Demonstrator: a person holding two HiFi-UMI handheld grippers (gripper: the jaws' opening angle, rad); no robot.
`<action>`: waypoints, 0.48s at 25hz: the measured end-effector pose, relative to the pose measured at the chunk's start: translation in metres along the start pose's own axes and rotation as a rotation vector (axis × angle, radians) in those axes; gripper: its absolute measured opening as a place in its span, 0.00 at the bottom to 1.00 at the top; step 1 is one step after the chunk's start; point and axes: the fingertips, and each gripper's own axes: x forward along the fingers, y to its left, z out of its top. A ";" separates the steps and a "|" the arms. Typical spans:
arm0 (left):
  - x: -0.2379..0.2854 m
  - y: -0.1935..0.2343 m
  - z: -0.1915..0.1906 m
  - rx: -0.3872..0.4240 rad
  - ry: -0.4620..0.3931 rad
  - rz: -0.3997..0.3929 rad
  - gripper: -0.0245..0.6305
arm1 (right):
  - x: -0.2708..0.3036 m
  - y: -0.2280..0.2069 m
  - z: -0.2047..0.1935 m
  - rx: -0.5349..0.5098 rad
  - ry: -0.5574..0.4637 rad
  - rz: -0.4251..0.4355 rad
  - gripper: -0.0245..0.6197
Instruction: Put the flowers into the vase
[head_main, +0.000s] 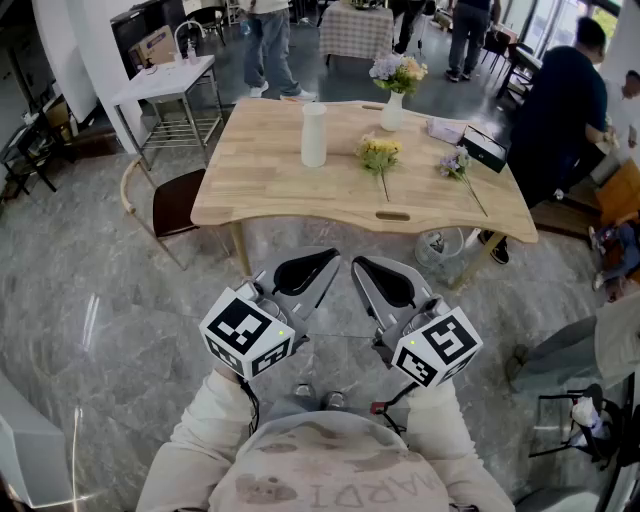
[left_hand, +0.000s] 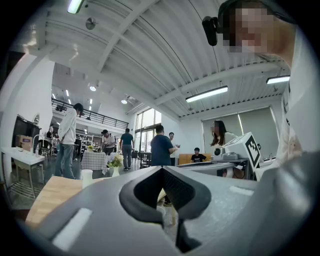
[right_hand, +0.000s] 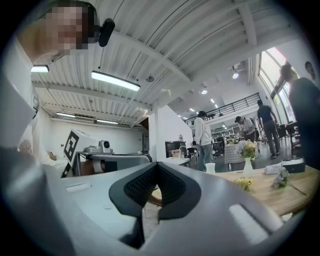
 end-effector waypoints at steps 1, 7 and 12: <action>0.000 0.001 0.000 -0.001 0.000 -0.001 0.04 | 0.001 0.000 0.000 -0.001 0.001 0.000 0.08; -0.001 0.010 -0.001 -0.003 -0.001 -0.009 0.04 | 0.009 0.000 -0.003 -0.007 0.011 -0.005 0.08; -0.008 0.021 0.000 -0.002 -0.003 -0.020 0.04 | 0.021 0.003 -0.001 -0.004 0.006 -0.025 0.08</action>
